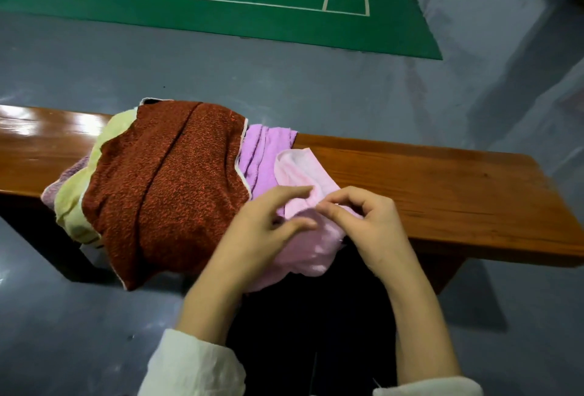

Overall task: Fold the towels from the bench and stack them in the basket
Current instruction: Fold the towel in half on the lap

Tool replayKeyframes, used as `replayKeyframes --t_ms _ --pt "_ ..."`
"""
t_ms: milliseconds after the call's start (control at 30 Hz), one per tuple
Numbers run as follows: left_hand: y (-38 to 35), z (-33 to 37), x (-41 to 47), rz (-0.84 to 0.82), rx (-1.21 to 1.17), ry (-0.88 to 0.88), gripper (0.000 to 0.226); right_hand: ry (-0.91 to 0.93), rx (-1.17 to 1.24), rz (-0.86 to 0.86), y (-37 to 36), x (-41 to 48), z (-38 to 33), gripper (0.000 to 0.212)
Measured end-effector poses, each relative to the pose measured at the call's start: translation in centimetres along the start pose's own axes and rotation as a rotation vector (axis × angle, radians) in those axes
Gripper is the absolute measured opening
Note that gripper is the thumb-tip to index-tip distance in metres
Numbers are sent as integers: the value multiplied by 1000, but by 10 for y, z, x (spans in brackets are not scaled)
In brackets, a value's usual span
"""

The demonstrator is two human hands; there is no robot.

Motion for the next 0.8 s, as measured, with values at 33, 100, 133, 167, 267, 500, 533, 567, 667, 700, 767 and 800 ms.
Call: replayKeyframes --t_ms 33,100,133,167,267,500,533,567,667,700,767,800 --pt "-8 3 4 -30 15 -13 23 6 10 -1 -1 3 0 13" --pt "-11 2 15 32 40 -10 11 -1 -8 17 4 9 4 11" --pt "-7 -3 20 109 40 13 12 -5 -46 26 8 12 9 9" --pt "-1 -9 25 185 37 46 13 -9 -88 33 14 14 14 8" --pt "11 -23 32 318 38 133 15 -46 -111 70 26 16 29 10" --pt "-9 -28 36 346 -218 363 35 -103 107 204 7 22 47 18" --pt "-12 -23 36 344 -253 349 38 -113 148 214 3 23 49 24" --pt "-16 -18 36 342 -291 322 33 -121 186 214 0 24 51 32" --pt "-30 -5 38 308 -473 325 31 -130 281 175 -13 29 50 45" --pt "-34 -3 39 293 -514 334 31 -133 306 156 -17 29 49 40" --pt "-39 0 41 272 -561 338 26 -144 344 126 -23 29 47 32" --pt "-40 -1 42 248 -603 344 23 -150 359 120 -23 29 46 28"
Point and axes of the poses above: each hand's wrist, its own x-axis towards the middle knuckle, its own y-axis out of the back of the hand, z = x × y, the point moved 1 cm from there along x, towards the middle knuckle, and after that the axes turned 5 degrees about y, right-handed, at the moved point
